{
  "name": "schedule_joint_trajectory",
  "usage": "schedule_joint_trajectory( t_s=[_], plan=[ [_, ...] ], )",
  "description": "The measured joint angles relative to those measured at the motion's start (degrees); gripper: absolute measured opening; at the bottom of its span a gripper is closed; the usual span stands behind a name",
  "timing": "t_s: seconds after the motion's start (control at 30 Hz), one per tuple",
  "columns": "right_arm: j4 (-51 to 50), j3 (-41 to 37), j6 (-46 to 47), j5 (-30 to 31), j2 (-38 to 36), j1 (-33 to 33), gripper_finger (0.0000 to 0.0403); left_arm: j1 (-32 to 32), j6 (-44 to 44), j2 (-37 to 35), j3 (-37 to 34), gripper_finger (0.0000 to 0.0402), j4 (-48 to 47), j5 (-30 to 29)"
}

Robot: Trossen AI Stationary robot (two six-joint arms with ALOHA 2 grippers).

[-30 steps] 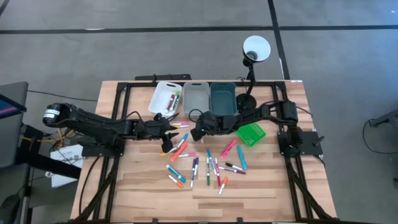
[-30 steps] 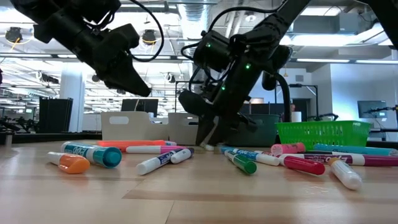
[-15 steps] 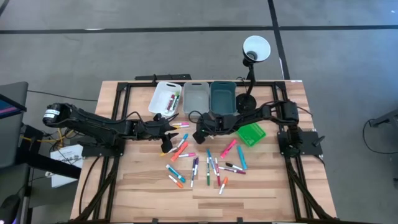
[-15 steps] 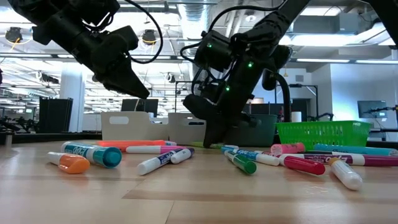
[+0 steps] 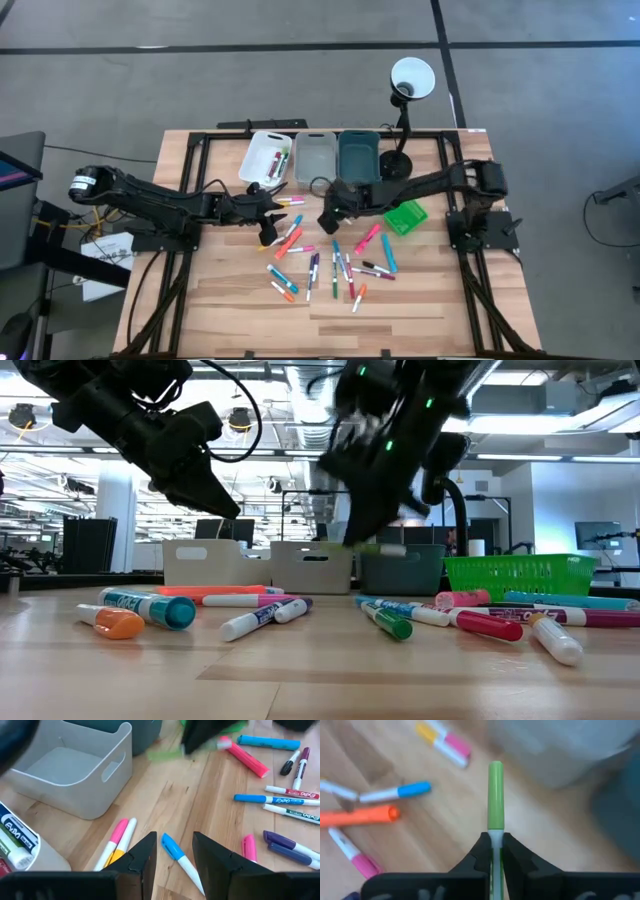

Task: Pick & Place Markers
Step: Put the light green marker pen into the blue bin, then put the blue marker pen into the blue bin

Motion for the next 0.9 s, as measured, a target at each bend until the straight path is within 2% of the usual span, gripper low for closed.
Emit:
schedule_joint_trajectory(
  t_s=[0.17,0.27,0.33,0.47,0.67,0.9],
  plan=[
    [-5.5,0.0,-1.3,9.1,-8.4,-1.2,0.0026,0.0,0.0,0.0,0.0,0.0121,0.0,0.0],
    [-8.6,0.1,-1.3,15.3,-12.2,-3.8,0.0034,0.0,0.0,0.0,0.0,0.0121,0.0,0.0],
    [-9.9,0.1,-1.0,17.2,-13.3,-6.4,0.0030,0.0,0.0,0.0,0.0,0.0121,0.0,0.0],
    [-9.1,0.1,-1.2,15.7,-11.1,-12.3,0.0013,0.0,0.0,0.0,0.0,0.0121,0.2,0.0],
    [-9.1,0.0,0.2,9.7,-2.9,-20.3,0.0001,0.0,0.0,0.0,0.0,0.0121,0.4,0.0],
    [-8.7,0.0,-1.6,5.7,3.3,-23.7,0.0001,0.0,0.0,0.0,0.0,0.0121,0.4,0.0]
  ],
)
